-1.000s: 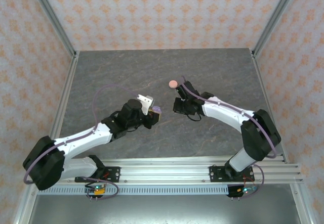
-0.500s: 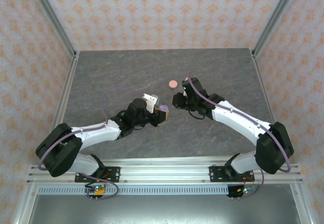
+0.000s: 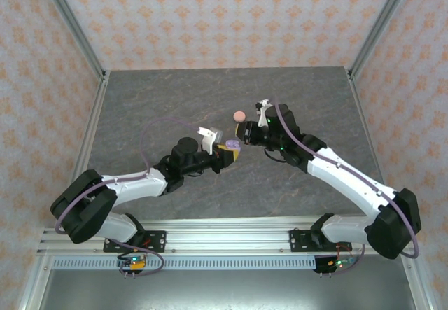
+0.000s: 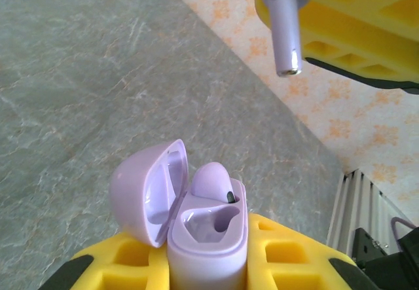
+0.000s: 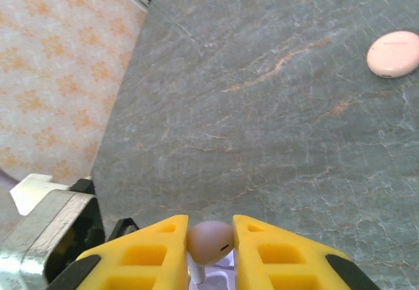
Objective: Insert the wireless bluetooth earbuds into the charging case
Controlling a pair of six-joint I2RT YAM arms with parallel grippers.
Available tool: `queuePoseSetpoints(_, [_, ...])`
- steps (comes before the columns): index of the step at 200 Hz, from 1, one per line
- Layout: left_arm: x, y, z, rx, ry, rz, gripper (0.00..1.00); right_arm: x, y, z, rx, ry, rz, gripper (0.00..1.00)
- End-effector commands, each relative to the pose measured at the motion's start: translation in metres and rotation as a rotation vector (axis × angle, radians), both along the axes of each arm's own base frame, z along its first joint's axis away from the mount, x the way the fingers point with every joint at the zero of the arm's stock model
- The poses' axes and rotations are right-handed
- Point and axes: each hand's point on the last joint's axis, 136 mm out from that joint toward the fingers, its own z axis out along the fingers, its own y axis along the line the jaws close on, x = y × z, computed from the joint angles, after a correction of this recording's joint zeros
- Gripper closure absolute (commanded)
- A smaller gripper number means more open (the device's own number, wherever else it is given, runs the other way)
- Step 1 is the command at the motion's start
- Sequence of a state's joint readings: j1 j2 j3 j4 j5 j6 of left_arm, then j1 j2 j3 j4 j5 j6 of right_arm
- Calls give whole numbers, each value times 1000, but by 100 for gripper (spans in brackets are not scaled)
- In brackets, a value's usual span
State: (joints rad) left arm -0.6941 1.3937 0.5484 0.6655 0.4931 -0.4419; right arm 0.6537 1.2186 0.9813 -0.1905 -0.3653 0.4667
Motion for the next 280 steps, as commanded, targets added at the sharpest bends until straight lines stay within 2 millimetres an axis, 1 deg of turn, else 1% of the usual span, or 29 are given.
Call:
queuePoseSetpoints(1, [-7, -6, 38, -87, -92, -38, 96, -4, 1, 11, 23, -51, 25, 78])
queuePoseSetpoints(22, [-8, -6, 47, -103, -110, -42, 96, -5, 4, 11, 21, -56, 35, 78])
queuePoseSetpoints(63, [-8, -5, 60, -124, -132, -41, 96, -11, 10, 13, 21, -67, 70, 77])
queuePoseSetpoints(108, [-5, -2, 65, -121, -132, -16, 96, -15, 13, 12, 11, -70, 85, 77])
queuePoseSetpoints(162, [-6, 0, 72, -132, -144, -10, 96, -19, 15, 9, -10, -68, 98, 77])
queuePoseSetpoints(225, [-4, 3, 70, -117, -134, 18, 96, -25, 19, 9, -19, -68, 123, 77])
queuePoseSetpoints(280, [0, 6, 68, -106, -125, 42, 96, -27, 19, 6, -37, -65, 126, 77])
